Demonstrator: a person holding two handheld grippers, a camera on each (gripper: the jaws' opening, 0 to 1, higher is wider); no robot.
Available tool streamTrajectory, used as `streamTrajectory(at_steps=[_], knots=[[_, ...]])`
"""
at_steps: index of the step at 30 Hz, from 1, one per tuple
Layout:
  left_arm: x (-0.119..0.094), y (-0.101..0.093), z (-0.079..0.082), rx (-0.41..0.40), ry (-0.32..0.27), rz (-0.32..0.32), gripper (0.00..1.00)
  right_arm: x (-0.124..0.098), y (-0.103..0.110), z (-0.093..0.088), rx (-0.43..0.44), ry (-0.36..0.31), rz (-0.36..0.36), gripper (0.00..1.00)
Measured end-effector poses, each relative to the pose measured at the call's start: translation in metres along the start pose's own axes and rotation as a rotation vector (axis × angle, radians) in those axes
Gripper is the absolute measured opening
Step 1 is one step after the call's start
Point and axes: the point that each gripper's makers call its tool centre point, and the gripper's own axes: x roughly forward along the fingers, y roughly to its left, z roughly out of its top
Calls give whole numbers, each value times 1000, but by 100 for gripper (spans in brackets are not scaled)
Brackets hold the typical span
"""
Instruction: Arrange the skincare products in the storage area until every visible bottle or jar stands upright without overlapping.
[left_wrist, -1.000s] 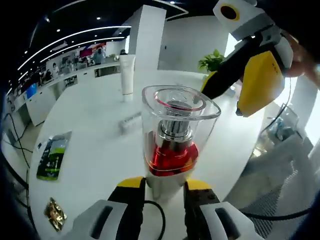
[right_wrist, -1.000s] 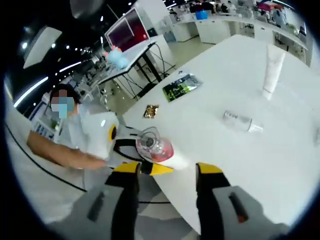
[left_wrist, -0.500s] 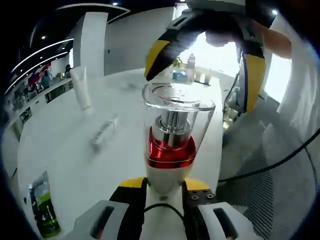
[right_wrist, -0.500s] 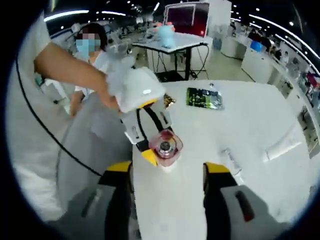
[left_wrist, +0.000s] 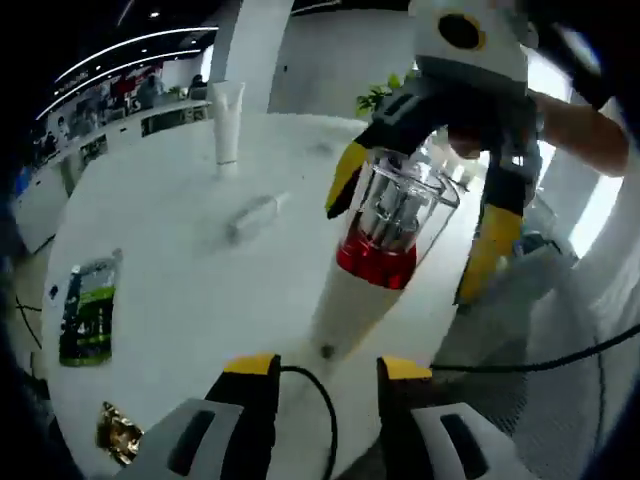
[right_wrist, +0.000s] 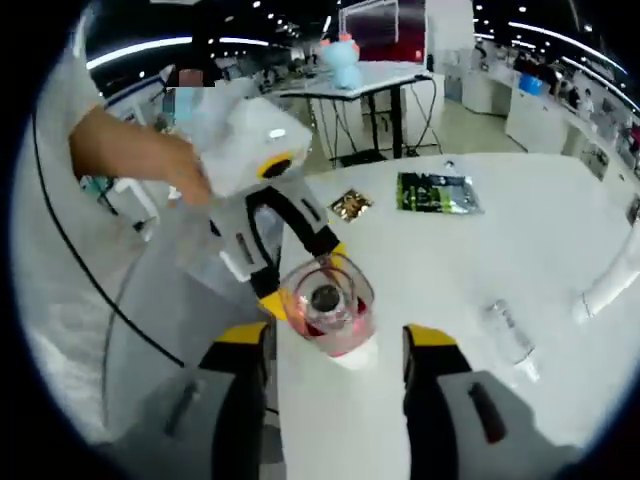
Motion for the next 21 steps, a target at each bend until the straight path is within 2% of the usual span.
streamTrajectory(at_steps=[1, 2, 3, 4, 6, 7, 10, 13, 14, 18, 21], knots=[[-7, 0, -1, -17, 3, 19, 42, 3, 0, -1, 5, -16, -4, 54], [-14, -1, 5, -21, -51, 37, 43, 6, 0, -3, 10, -26, -3, 54], [-19, -1, 7, 3, -73, 55, 43, 10, 2, -6, 10, -34, -1, 54], [-26, 3, 5, 52, -69, 105, 43, 13, 2, -7, 13, -42, -3, 54], [-32, 6, -1, 128, -44, 159, 43, 19, -1, -9, 14, -61, -19, 51], [-36, 10, -7, 189, -12, 204, 43, 20, -3, -9, 19, -80, -29, 49], [-40, 14, -10, 297, -13, 270, 43, 27, -8, -8, 69, -134, -56, 45], [-38, 7, -14, 268, -34, 262, 38, 32, -5, -8, 114, -168, -56, 44], [-37, 5, -14, 222, -42, 256, 36, 36, -4, -11, 132, -173, -57, 43], [-33, 13, -18, 259, -25, 296, 35, 39, -9, -7, 84, -220, -143, 39], [-32, 17, -19, 271, -27, 311, 33, 42, -8, -6, 55, -222, -164, 38]])
